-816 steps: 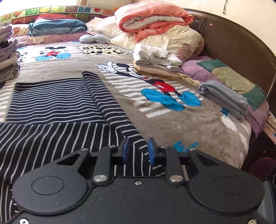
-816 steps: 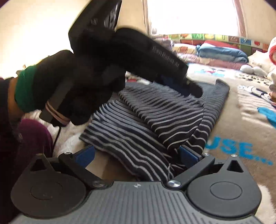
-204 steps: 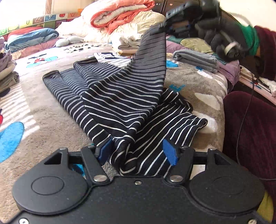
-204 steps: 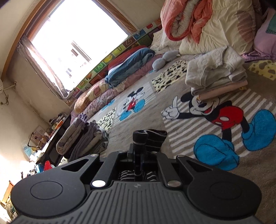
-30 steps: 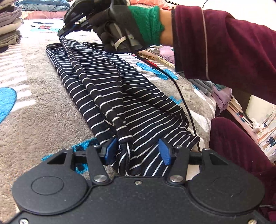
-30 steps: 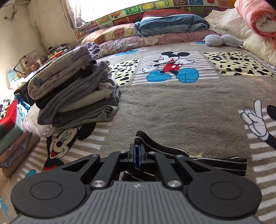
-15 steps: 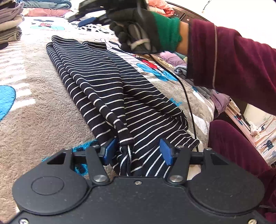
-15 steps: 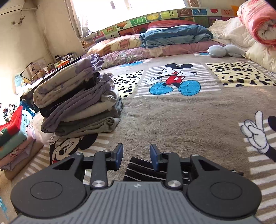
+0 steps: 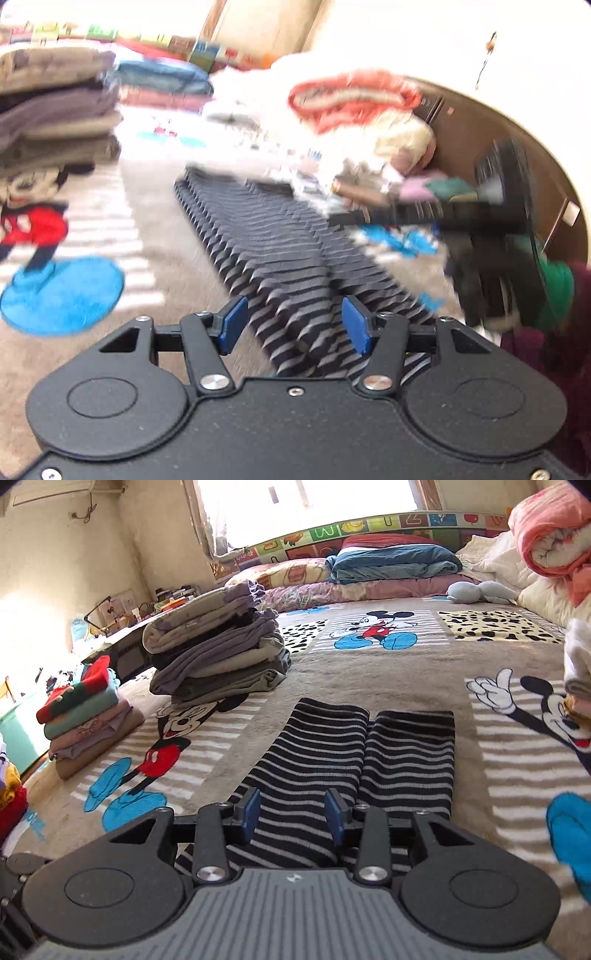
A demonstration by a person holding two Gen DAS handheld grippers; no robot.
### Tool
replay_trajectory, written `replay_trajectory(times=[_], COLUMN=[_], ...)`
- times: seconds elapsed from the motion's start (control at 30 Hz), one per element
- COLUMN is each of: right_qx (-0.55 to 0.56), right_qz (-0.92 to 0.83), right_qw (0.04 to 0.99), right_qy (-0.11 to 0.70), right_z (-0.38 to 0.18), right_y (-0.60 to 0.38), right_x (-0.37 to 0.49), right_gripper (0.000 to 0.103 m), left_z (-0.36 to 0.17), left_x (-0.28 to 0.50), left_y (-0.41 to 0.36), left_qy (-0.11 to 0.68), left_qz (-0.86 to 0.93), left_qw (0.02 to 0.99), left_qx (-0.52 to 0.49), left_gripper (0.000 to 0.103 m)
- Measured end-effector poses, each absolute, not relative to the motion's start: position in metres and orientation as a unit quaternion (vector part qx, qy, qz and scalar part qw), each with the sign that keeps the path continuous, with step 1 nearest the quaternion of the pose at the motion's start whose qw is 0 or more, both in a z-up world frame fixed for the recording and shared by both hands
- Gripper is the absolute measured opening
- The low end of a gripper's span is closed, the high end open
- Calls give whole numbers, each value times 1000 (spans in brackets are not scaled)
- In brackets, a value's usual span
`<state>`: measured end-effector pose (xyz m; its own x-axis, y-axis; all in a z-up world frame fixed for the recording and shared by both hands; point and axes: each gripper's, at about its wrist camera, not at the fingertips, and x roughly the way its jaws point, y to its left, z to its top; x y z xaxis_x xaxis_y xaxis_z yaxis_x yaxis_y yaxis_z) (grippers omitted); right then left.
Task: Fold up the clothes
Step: 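Lower the garment side, open the right gripper and raise it away, then grasp the striped shirt's folded end with both grippers side by side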
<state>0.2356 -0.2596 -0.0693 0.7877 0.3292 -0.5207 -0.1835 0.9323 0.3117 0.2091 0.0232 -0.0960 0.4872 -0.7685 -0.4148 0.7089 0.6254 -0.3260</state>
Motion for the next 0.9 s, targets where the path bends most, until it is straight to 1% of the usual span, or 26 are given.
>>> replay_trajectory(times=[0.1, 0.2, 0.23, 0.27, 0.33, 0.4, 0.57, 0.7, 0.8, 0.9], right_qx=[130, 114, 102, 85, 48, 22, 14, -4, -7, -5], right_qz=[126, 117, 118, 120, 126, 134, 151, 155, 143, 123], right_qw=[943, 950, 953, 955, 955, 945, 956, 964, 967, 969], right_qy=[280, 265, 261, 258, 263, 297, 250, 216, 213, 212], right_z=[-75, -81, -83, -86, -96, -111, -103, -97, -101, -103], right_y=[-265, -264, -262, -259, -251, -245, -242, -247, -260, -272], right_x=[189, 148, 136, 126, 109, 106, 79, 47, 22, 7], right_gripper=[42, 42, 41, 41, 42, 44, 44, 48, 52, 54], left_z=[-92, -106, -117, -126, -128, -125, -122, -115, -112, -100], left_x=[197, 198, 204, 205, 200, 194, 163, 137, 118, 105], left_y=[1, -18, -23, -27, -30, -26, -15, -8, 0, 3], left_qy=[241, 282, 318, 334, 319, 307, 269, 237, 213, 179], left_qz=[-464, -450, -437, -423, -422, -421, -404, -396, -379, -377], left_qw=[852, 847, 840, 839, 844, 850, 869, 880, 891, 904], left_qx=[-25, 24, 44, 69, 85, 80, 101, 117, 134, 96], left_gripper=[55, 55, 55, 54, 54, 55, 54, 55, 55, 55])
